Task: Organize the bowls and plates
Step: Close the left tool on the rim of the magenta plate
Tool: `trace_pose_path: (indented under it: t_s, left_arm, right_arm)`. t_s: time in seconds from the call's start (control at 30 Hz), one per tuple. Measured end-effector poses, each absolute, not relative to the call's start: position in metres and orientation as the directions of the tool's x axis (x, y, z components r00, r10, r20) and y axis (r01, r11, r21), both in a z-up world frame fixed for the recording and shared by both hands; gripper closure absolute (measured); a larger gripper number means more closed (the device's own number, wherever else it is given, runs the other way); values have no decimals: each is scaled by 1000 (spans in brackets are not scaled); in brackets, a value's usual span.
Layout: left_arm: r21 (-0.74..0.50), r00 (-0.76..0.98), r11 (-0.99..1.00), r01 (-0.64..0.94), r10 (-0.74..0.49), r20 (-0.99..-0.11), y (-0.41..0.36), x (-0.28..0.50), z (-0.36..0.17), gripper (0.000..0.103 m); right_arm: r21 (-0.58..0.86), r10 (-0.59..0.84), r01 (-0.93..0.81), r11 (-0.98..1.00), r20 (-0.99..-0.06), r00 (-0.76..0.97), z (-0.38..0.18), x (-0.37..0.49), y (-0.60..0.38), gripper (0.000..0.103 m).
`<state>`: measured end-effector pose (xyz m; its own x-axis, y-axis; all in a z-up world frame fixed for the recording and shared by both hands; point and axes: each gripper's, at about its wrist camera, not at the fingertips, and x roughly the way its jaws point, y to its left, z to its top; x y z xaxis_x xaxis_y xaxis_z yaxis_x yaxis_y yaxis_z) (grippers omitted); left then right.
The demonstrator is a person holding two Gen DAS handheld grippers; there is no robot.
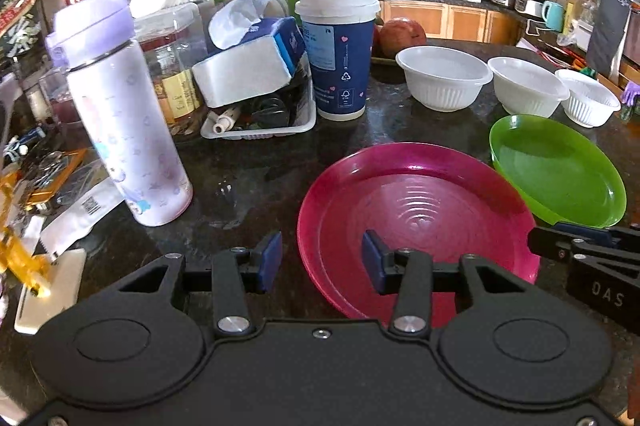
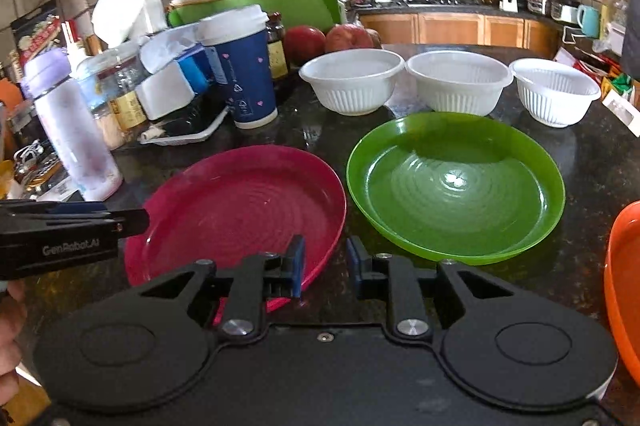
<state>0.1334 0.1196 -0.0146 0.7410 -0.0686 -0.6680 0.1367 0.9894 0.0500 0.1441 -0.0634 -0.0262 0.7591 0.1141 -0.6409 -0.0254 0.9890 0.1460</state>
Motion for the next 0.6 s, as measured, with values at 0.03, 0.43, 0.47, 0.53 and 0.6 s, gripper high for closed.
trace_pose_path:
  t_s: [0.03, 0.43, 0.47, 0.53, 0.6]
  left_arm:
    - [49, 739, 988, 144, -74, -670, 120, 135, -15, 53]
    - [30, 701, 980, 197, -119, -703, 126, 163, -25, 54]
    - [30, 697, 979, 200, -121, -707, 126, 165, -26, 54]
    - [26, 687, 979, 202, -123, -717, 126, 170, -29, 55]
    - [17, 675, 979, 203, -127, -727, 127, 174, -31, 62]
  right_arm:
    - [143, 106, -17, 990, -645, 757, -27, 146, -62, 79]
    - [117, 54, 35, 993, -680, 731, -37, 166, -54, 79]
    - [115, 52, 36, 993, -682, 729, -37, 167, -53, 79]
    - [109, 48, 38, 993, -686, 726, -38, 170, -52, 79]
    - [104, 42, 41, 994, -689, 723, -39, 172, -51, 80]
